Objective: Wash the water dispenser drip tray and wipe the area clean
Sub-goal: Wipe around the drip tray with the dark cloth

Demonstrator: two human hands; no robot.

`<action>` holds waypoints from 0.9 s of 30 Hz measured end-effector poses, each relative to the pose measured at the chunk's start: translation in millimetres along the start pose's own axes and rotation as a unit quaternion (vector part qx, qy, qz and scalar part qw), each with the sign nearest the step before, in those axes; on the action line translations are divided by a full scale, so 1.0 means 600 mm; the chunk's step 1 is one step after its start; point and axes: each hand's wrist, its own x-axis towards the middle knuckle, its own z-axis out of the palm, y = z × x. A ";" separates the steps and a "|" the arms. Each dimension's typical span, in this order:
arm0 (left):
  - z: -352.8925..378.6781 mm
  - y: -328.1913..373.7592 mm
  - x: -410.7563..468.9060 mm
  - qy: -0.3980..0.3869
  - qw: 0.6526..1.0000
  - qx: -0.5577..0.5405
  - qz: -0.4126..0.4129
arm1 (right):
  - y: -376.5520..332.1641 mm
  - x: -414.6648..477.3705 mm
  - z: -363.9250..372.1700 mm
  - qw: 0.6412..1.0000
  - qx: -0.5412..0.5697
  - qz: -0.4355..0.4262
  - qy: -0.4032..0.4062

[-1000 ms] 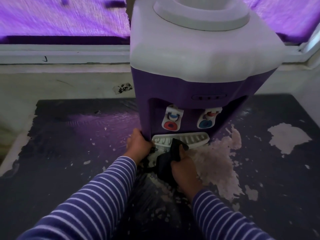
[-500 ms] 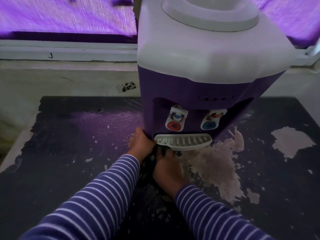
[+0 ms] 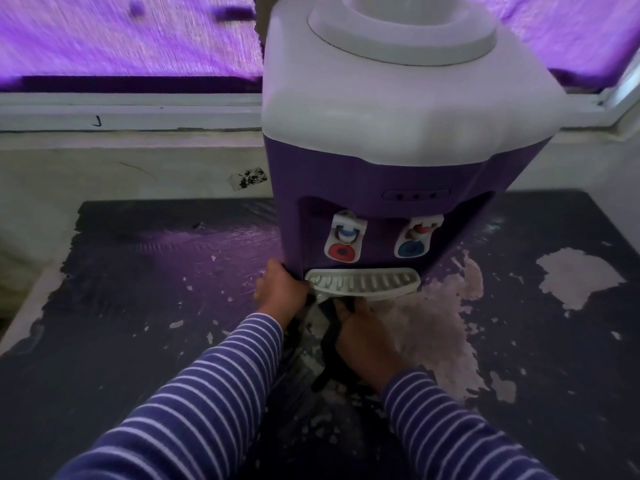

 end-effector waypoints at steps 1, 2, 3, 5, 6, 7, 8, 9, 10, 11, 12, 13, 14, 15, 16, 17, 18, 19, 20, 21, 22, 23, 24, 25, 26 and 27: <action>0.001 -0.001 0.000 0.001 1.000 -0.006 0.000 | 0.012 -0.005 -0.002 0.999 0.030 0.022 0.007; 0.002 -0.002 -0.001 0.002 1.000 -0.012 0.001 | 0.025 -0.008 -0.004 0.997 0.062 0.048 0.018; 0.003 -0.002 -0.001 0.004 1.000 -0.017 0.002 | 0.036 -0.012 -0.005 0.994 0.083 0.068 0.030; 0.004 -0.003 -0.002 0.006 1.000 -0.023 0.004 | 0.057 -0.018 -0.009 0.987 0.117 0.097 0.052; 0.005 -0.003 -0.002 0.006 1.000 -0.025 0.005 | 0.066 -0.018 -0.012 0.982 0.139 0.110 0.066; 0.005 -0.003 -0.003 0.007 1.000 -0.026 0.006 | 0.073 -0.018 -0.015 0.978 0.152 0.123 0.079; 0.006 -0.004 -0.003 0.006 1.000 -0.027 0.007 | 0.080 -0.017 -0.019 0.975 0.154 0.132 0.088; 0.006 -0.005 -0.003 0.005 1.000 -0.026 0.008 | 0.086 -0.017 -0.024 0.977 0.135 0.133 0.094; 0.007 -0.006 -0.003 0.005 1.000 -0.026 0.008 | 0.092 -0.015 -0.028 0.979 0.116 0.130 0.103; 0.007 -0.007 -0.003 0.005 1.000 -0.025 0.008 | 0.099 -0.013 -0.033 0.978 0.113 0.129 0.121; 0.008 -0.008 -0.003 0.005 1.000 -0.025 0.010 | 0.106 -0.010 -0.038 0.973 0.124 0.133 0.140; 0.007 -0.008 -0.002 0.003 1.000 -0.026 0.011 | 0.115 -0.008 -0.042 0.968 0.134 0.138 0.162; 0.007 -0.008 -0.002 0.001 1.000 -0.026 0.012 | 0.123 -0.005 -0.045 0.963 0.146 0.141 0.177; 0.007 -0.008 -0.002 -0.002 1.000 -0.028 0.012 | 0.132 -0.002 -0.045 0.958 0.168 0.141 0.187; 0.006 -0.009 -0.002 -0.004 0.999 -0.030 0.012 | 0.139 0.001 -0.043 0.951 0.196 0.137 0.194; 0.006 -0.009 -0.002 -0.006 0.999 -0.032 0.015 | 0.142 0.000 -0.041 0.943 0.227 0.133 0.206; 0.007 -0.011 -0.002 -0.007 0.999 -0.033 0.019 | 0.143 -0.001 -0.038 0.931 0.259 0.135 0.219; 0.007 -0.012 -0.002 -0.009 0.999 -0.035 0.023 | 0.142 -0.004 -0.034 0.918 0.290 0.139 0.233; 0.007 -0.014 -0.003 -0.011 0.999 -0.035 0.026 | 0.139 -0.006 -0.031 0.908 0.312 0.141 0.243; 0.007 -0.014 -0.004 -0.013 0.999 -0.035 0.027 | 0.135 -0.007 -0.027 0.908 0.309 0.138 0.246; 0.007 -0.015 -0.004 -0.015 0.999 -0.035 0.027 | 0.129 -0.007 -0.023 0.917 0.287 0.131 0.243; 0.008 -0.014 -0.004 -0.017 0.999 -0.037 0.026 | 0.122 -0.007 -0.017 0.931 0.256 0.117 0.233; 0.008 -0.014 -0.003 -0.018 0.999 -0.039 0.025 | 0.115 -0.003 -0.013 0.951 0.203 0.090 0.217; 0.008 -0.013 -0.003 -0.017 0.999 -0.041 0.024 | 0.103 0.000 -0.007 0.972 0.120 0.044 0.196; 0.008 -0.012 -0.002 -0.016 0.999 -0.040 0.022 | 0.091 0.003 0.000 0.985 0.025 -0.015 0.168; 0.008 -0.012 -0.001 -0.016 0.999 -0.039 0.021 | 0.084 0.004 0.004 0.986 -0.041 -0.070 0.143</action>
